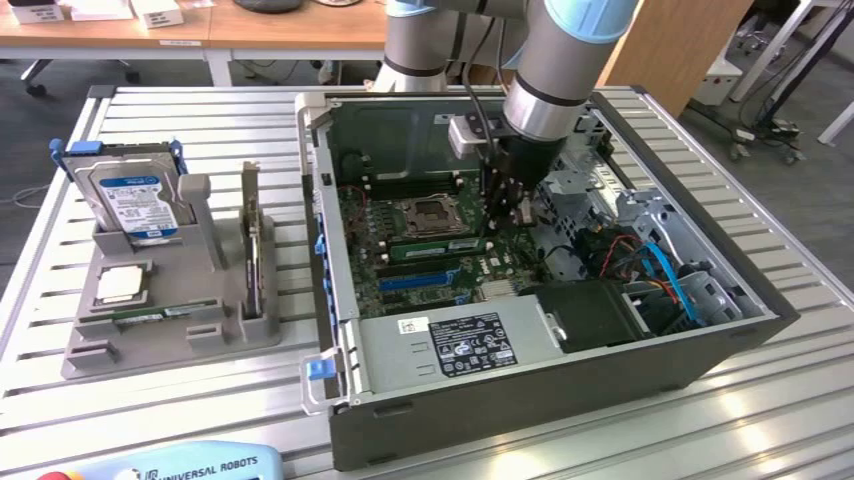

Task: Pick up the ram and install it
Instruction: 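Press down the ram until it locks into place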

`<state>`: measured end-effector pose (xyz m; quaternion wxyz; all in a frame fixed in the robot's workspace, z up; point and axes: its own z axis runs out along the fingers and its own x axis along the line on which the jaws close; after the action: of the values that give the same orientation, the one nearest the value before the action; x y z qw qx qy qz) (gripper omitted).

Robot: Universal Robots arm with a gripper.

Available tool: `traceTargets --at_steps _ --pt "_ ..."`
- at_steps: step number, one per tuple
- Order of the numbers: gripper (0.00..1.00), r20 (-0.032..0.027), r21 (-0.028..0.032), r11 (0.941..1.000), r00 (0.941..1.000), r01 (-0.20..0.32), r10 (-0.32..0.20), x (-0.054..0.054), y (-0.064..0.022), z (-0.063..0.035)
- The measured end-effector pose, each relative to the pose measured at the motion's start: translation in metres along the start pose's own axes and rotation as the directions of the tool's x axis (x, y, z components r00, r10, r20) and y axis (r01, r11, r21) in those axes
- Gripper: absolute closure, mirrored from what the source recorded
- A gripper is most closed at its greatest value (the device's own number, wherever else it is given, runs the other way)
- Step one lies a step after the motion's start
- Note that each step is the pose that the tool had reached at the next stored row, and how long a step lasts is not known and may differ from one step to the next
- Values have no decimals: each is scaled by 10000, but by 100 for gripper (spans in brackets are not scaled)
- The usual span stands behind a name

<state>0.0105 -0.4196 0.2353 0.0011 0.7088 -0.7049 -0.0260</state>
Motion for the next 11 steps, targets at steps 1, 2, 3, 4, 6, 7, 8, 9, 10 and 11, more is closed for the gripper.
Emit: traceTargets --at_steps 1,2,3,4,6,7,8,9,10,11 --pt "90 -1 0 10000 10000 0 0 0 0 1" --pt "90 -2 -1 10000 10000 0 0 0 0 1" --pt "90 -2 0 10000 10000 0 0 0 0 1" --pt "90 -2 0 10000 10000 0 0 0 0 1" --pt "90 1 1 10000 10000 -1 1 -4 1 7" --pt "90 1 1 10000 10000 -2 2 -10 2 10" --pt "90 1 1 10000 10000 -2 2 -17 3 13" --pt "90 0 1 10000 10000 -1 1 -24 4 16" --pt "90 0 1 10000 10000 -1 1 -29 5 18" --pt "90 1 0 10000 10000 0 0 -31 5 20"
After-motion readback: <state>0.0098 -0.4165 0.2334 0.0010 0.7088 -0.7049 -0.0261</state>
